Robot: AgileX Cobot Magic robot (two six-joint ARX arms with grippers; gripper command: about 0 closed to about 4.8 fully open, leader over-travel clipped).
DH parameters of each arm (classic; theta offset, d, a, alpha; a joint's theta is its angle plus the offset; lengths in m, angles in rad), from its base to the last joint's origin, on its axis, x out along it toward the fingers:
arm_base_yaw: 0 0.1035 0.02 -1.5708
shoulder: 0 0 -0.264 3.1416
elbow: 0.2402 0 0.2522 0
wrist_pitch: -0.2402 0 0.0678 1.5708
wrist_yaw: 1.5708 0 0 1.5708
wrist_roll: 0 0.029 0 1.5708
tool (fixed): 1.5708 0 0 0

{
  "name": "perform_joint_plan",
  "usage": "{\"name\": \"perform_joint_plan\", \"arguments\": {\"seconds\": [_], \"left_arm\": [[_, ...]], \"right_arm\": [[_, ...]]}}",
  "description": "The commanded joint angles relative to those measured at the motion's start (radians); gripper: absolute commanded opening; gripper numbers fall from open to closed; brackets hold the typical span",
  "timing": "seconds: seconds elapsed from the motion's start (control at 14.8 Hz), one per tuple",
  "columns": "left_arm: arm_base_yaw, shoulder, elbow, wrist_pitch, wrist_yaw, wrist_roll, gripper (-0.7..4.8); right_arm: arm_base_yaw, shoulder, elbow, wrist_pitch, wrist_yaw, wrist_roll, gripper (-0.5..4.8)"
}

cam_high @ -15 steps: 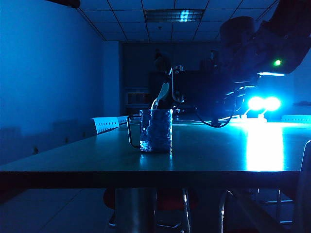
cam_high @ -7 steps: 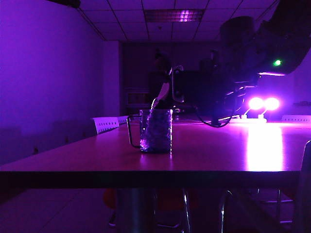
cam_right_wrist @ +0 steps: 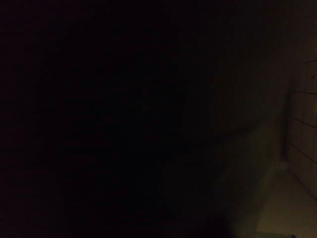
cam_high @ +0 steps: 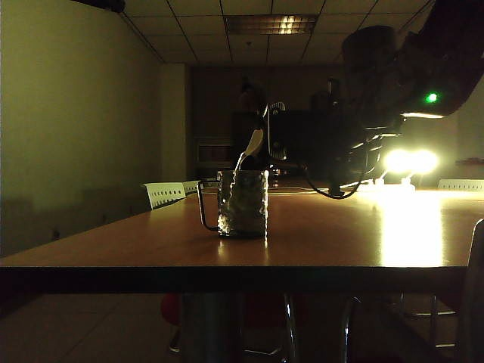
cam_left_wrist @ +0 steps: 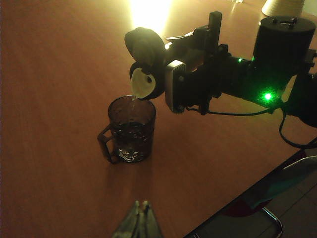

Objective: Pick up the black thermos cup, pour some water from it into the cup, and then put the thermos cup back on the table.

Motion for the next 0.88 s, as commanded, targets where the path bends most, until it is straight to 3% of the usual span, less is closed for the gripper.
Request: {"name": "perform_joint_plan", "arguments": {"seconds": [0.07,0.88], "left_arm": [[-0.001,-0.001,0.006,0.014,0.005,0.008,-0.08],[-0.001,-0.001,0.006,0.014,0.005,0.007,-0.08]], "right_arm": [[0.000,-0.023,0.014,0.078,0.001,-0.002,0.81],[0.000,-0.023,0.014,0.071,0.001,-0.024,0.81]]}}
